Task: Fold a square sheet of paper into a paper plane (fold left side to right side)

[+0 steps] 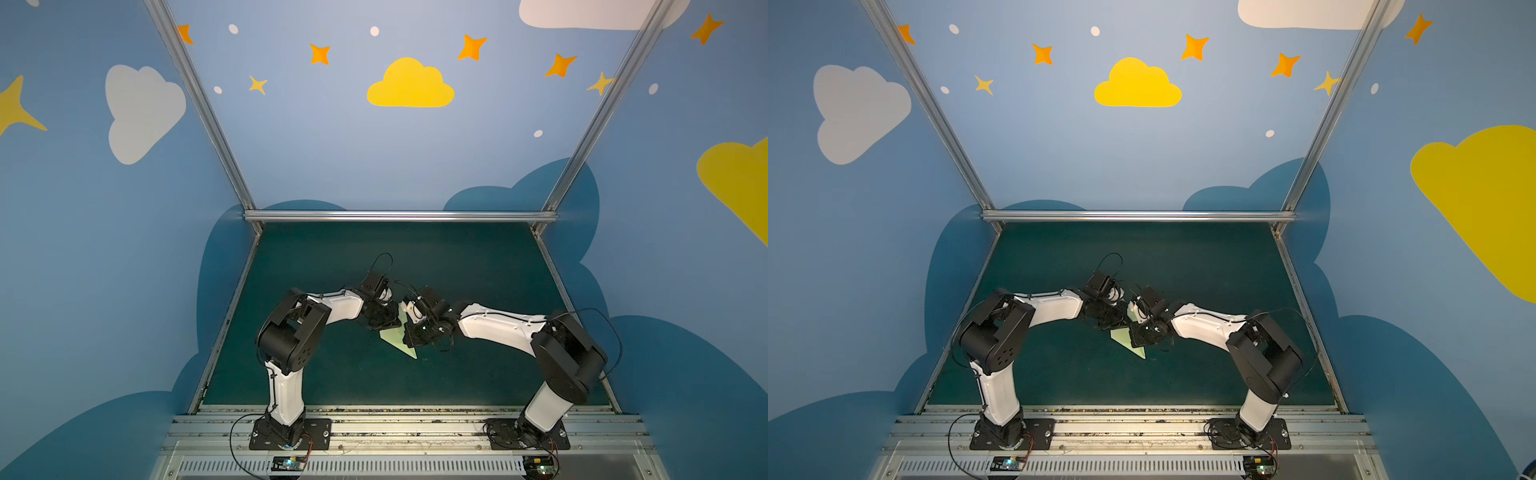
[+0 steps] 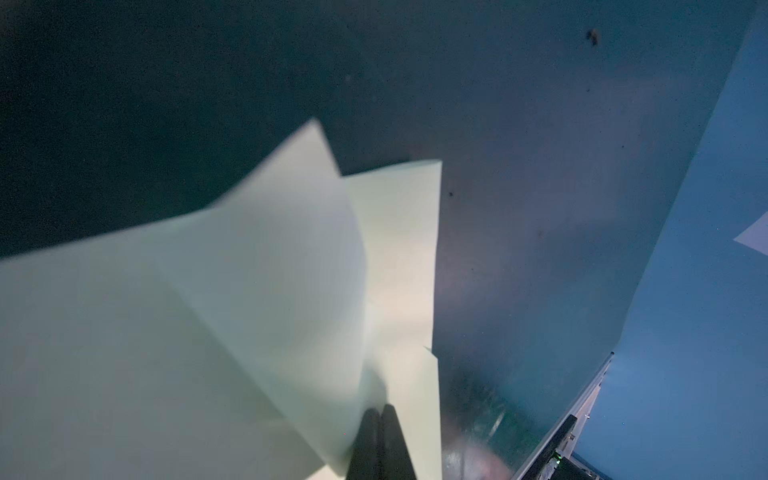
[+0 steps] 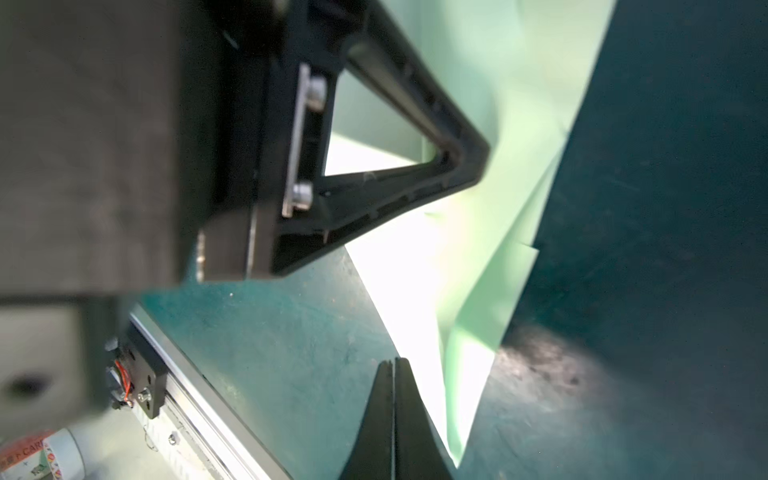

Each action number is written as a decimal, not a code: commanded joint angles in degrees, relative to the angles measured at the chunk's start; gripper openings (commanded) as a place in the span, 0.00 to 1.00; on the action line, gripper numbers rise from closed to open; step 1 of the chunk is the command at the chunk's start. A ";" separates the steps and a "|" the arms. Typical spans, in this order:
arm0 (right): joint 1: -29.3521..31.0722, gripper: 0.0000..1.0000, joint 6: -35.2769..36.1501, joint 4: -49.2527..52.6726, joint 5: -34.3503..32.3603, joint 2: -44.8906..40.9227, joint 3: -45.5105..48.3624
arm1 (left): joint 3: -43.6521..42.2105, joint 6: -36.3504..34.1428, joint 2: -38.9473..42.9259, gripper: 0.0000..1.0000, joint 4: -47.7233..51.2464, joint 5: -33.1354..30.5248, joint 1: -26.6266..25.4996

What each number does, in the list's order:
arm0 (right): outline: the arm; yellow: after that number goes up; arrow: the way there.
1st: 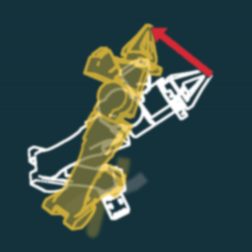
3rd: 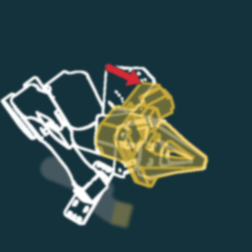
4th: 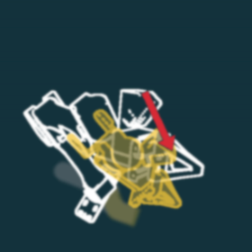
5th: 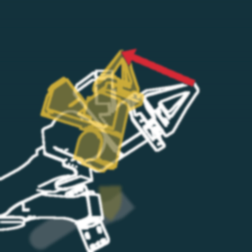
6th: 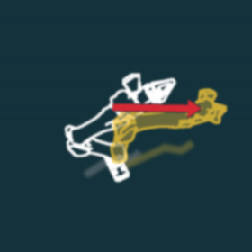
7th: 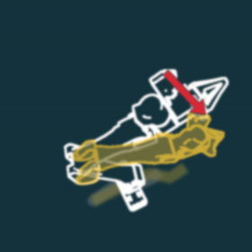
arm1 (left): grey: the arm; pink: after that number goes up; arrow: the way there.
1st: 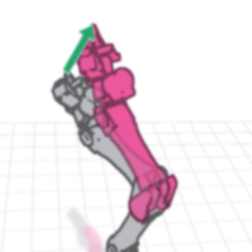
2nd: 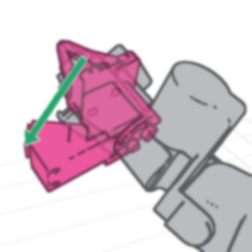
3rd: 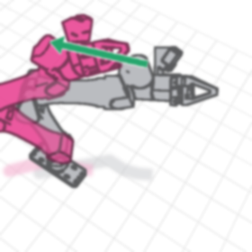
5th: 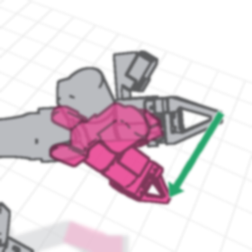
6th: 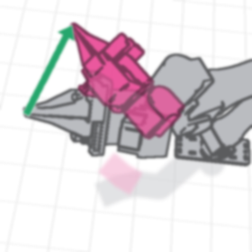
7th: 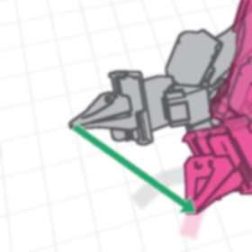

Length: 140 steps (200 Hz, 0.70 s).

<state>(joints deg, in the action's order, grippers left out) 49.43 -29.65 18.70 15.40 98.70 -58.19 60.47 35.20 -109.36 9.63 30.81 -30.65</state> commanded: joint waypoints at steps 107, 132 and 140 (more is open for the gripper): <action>-1.04 0.00 1.17 2.31 -2.39 1.74 0.11 | -1.37 -0.67 -0.94 0.04 3.29 -3.87 0.50; -1.34 0.00 1.41 2.35 -2.21 2.28 0.21 | -1.32 -0.68 -0.94 0.04 3.29 -3.92 0.51; -1.38 0.00 1.42 2.34 -2.30 2.46 0.19 | -1.32 -0.68 -0.91 0.04 3.29 -3.90 0.54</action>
<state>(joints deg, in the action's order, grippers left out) 48.45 -29.23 20.01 13.93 100.05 -58.19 60.47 35.18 -109.36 9.63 30.81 -30.65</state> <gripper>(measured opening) 0.047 0.047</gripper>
